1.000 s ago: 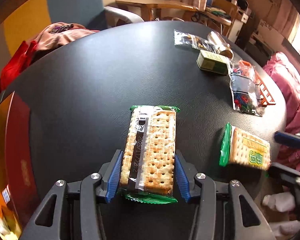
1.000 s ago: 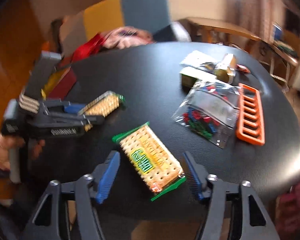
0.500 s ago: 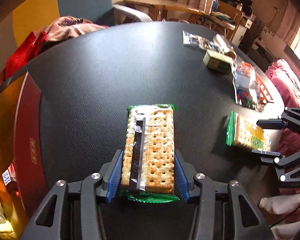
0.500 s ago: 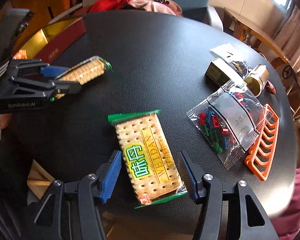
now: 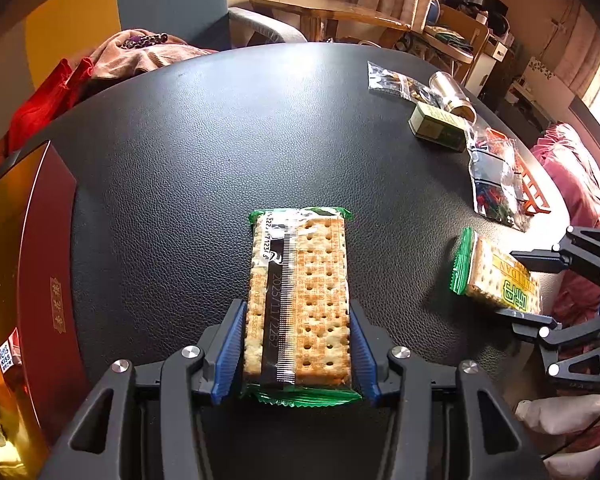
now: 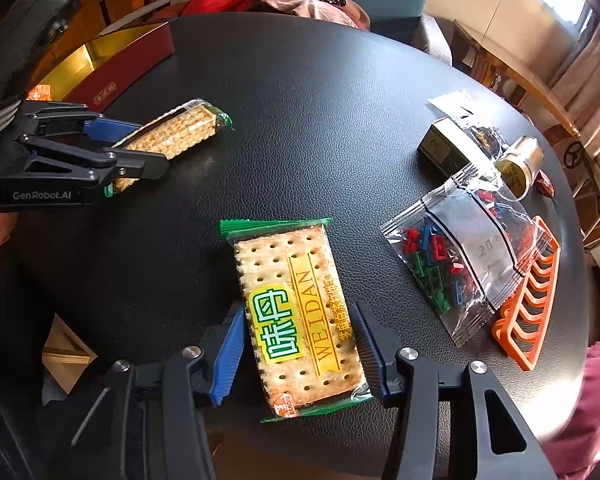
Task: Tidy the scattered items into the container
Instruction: 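Grasp the striped cracker pack with the left gripper while the right grasps the green WEIDAN pack, then carry both cracker packs over the gold tray and lower them in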
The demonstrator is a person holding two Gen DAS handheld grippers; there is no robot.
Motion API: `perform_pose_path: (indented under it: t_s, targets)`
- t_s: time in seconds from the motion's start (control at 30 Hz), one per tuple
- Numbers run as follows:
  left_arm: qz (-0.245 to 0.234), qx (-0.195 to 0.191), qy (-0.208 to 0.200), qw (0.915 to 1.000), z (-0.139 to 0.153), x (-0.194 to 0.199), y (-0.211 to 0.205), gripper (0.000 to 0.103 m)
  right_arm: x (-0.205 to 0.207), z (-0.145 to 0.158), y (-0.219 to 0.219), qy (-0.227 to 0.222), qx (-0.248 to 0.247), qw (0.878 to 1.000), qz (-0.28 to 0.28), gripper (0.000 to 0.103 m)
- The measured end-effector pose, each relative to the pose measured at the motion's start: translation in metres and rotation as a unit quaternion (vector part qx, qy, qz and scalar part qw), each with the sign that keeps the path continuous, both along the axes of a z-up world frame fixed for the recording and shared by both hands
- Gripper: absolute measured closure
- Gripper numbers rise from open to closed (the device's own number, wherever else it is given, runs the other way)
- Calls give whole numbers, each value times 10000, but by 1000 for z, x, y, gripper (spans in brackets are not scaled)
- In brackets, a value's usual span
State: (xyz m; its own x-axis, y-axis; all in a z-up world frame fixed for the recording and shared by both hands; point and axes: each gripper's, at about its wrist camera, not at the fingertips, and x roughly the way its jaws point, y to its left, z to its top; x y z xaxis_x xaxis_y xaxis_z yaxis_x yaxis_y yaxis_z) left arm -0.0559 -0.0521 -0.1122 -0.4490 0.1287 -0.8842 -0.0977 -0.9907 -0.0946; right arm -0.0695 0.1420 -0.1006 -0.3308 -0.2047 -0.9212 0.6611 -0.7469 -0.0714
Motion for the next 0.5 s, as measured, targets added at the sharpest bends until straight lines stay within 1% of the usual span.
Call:
perform_pose_path:
  t_s: [0.2,0.4,0.5]
  targets:
    - [56,82,85,9999,2,5,-2,54,2,2,7,165,-87,9996,-235,52]
    - [61,191,211,9996,10,10,-3,54,-1,6,15,278,-326,9968,-672,53]
    - [72,291,299,9991,18,12,-4,54,-3,6,15,297,-535,9941,-893,53]
